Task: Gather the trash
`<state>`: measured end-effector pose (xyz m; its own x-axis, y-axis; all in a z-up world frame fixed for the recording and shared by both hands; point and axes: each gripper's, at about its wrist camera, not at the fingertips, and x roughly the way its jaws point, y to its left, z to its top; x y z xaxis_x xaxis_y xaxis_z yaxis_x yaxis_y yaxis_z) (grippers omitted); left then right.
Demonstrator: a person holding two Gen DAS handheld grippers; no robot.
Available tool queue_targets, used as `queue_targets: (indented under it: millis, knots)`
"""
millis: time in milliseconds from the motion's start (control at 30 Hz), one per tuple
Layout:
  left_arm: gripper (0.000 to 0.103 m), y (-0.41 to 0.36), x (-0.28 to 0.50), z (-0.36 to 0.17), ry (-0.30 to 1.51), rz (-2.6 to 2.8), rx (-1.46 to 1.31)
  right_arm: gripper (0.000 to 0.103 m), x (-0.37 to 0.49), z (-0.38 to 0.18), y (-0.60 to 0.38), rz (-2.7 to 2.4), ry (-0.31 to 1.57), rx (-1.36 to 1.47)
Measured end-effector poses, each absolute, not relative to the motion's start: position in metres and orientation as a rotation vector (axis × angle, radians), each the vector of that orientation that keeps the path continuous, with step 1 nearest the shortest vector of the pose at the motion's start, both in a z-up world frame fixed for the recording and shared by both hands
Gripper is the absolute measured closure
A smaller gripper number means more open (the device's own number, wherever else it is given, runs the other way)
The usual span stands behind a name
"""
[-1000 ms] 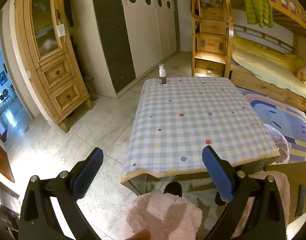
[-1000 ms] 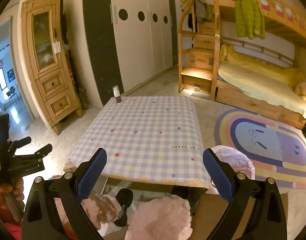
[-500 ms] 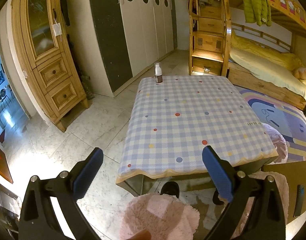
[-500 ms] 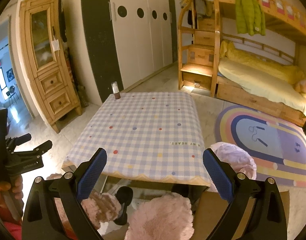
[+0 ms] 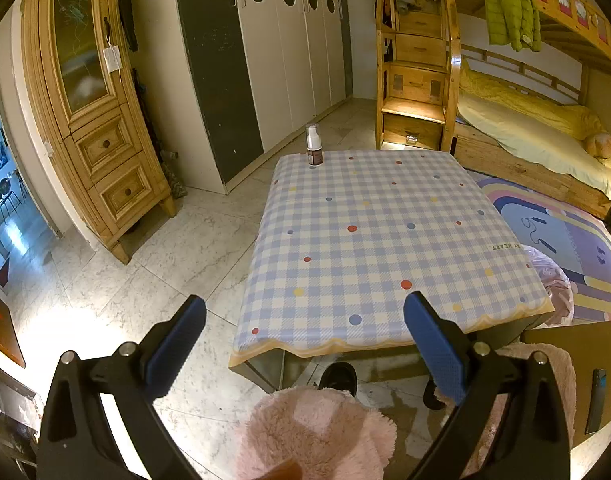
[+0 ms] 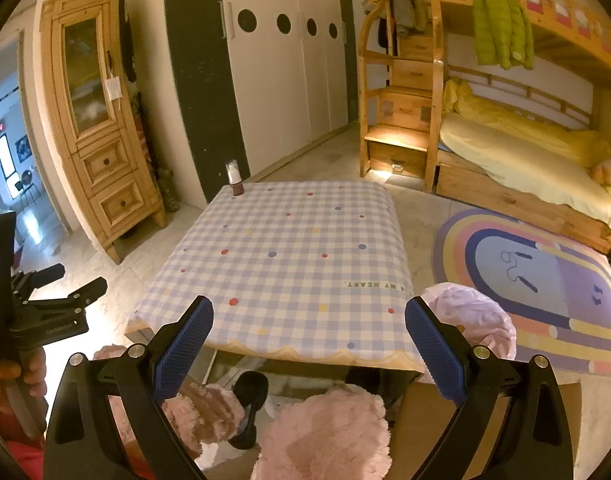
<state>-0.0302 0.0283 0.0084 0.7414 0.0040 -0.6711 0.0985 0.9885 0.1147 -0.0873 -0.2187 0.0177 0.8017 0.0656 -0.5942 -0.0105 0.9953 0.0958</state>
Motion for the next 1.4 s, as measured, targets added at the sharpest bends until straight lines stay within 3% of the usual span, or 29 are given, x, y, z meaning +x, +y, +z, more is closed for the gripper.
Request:
queue_targets:
  millis: [1400]
  knots:
    - [0.007, 0.0284, -0.0264, 0.0037, 0.738, -0.058, 0.143, 0.008, -0.0864, 0.0136, -0.2172, 0.041, 0.644, 0.098]
